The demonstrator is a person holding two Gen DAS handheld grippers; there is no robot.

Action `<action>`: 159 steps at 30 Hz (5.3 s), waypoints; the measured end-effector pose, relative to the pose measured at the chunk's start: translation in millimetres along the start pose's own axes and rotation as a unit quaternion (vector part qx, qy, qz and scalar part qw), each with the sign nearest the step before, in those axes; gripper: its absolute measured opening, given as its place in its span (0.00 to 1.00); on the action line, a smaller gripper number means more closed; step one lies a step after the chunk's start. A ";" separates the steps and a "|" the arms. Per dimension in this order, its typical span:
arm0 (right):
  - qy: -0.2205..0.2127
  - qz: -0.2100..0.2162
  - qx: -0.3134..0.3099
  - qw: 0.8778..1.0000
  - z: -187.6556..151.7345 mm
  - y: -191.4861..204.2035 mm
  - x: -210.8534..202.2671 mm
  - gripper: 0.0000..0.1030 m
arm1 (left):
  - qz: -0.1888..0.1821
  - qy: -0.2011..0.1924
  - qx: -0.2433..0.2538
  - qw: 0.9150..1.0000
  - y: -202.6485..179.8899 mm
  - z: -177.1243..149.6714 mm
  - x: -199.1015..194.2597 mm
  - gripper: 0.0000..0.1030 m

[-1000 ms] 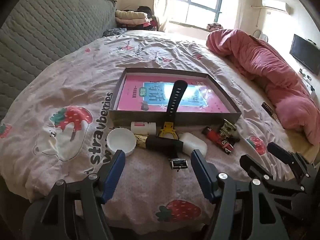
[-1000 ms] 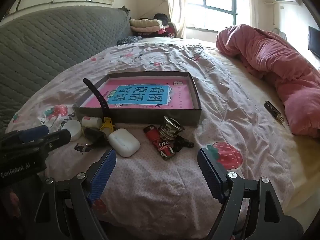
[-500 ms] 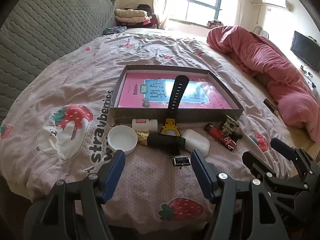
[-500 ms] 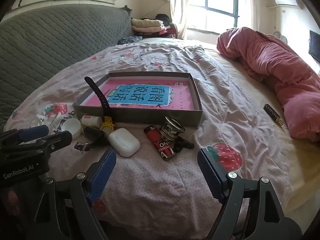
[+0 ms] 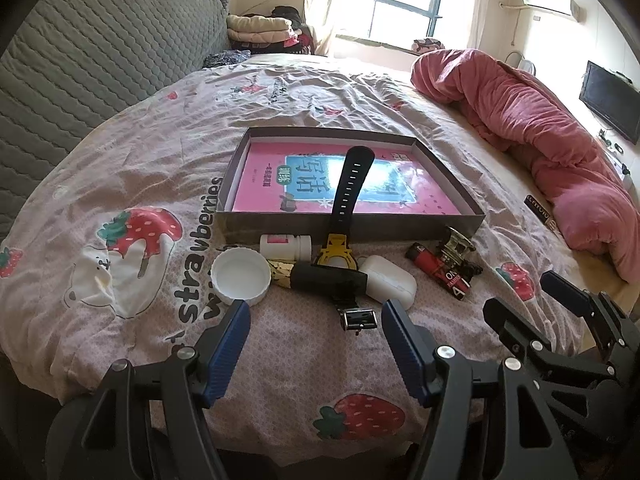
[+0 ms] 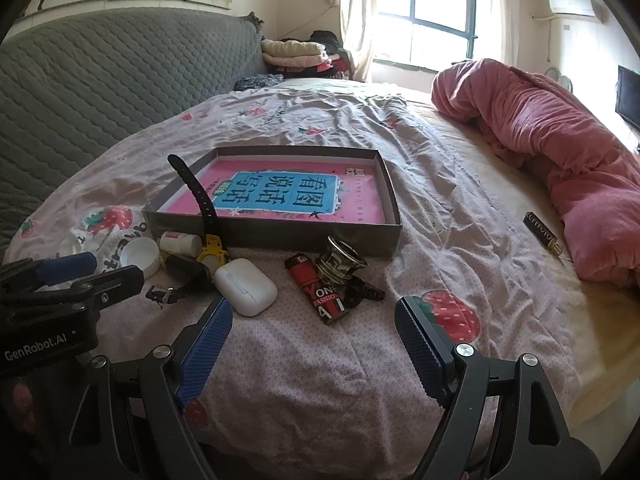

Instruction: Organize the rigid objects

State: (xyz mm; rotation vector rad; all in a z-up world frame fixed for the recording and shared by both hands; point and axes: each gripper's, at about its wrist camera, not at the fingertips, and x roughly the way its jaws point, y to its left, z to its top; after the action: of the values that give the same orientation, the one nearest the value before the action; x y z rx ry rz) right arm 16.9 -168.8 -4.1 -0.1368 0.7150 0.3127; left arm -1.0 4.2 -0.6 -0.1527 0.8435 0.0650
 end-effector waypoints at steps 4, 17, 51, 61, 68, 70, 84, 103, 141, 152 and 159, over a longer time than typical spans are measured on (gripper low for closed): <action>0.000 0.000 -0.002 1.000 -0.3 1.3 0.5 0.81 | -0.001 -0.001 -0.001 1.000 -0.9 -0.2 0.7 0.65; 0.002 -0.002 -0.010 1.000 -1.1 3.9 1.1 0.81 | -0.004 0.002 -0.005 1.000 2.9 0.6 -1.2 0.65; 0.001 -0.001 0.000 1.000 1.3 0.6 1.3 0.81 | 0.002 0.009 -0.014 1.000 10.1 0.8 2.8 0.65; 0.001 0.002 0.016 1.000 3.0 -7.8 4.2 0.81 | 0.015 0.016 -0.036 0.999 29.9 4.4 8.0 0.65; 0.000 0.001 0.026 1.000 4.0 -12.6 5.3 0.81 | 0.026 0.020 -0.057 0.998 48.9 6.2 12.7 0.65; 0.000 0.002 0.029 1.000 4.3 -13.9 6.0 0.81 | 0.029 0.021 -0.060 0.998 53.0 6.4 14.3 0.65; 0.003 -0.006 0.028 1.000 11.1 -26.2 19.1 0.81 | 0.035 0.039 -0.052 0.997 56.2 3.4 33.5 0.65; 0.052 -0.030 -0.064 0.996 21.8 -26.5 81.4 0.81 | 0.027 0.066 -0.065 0.995 69.5 6.0 68.4 0.65; 0.065 -0.006 -0.087 0.994 33.7 -27.9 118.2 0.44 | 0.033 0.046 -0.066 0.996 72.7 15.6 88.0 0.66; 0.064 0.024 -0.041 0.997 35.5 -40.8 113.7 0.31 | 0.021 0.038 -0.075 0.996 82.6 21.0 86.6 0.50; 0.063 0.038 -0.025 0.997 36.0 -46.0 110.0 0.31 | 0.004 0.029 -0.089 0.996 87.7 21.2 82.2 0.49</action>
State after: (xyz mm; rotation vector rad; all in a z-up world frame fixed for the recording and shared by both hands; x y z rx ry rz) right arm 132.6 -178.2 -49.3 -0.1774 0.8381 0.3973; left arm 58.9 93.9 -57.8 -0.3208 0.8964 0.1443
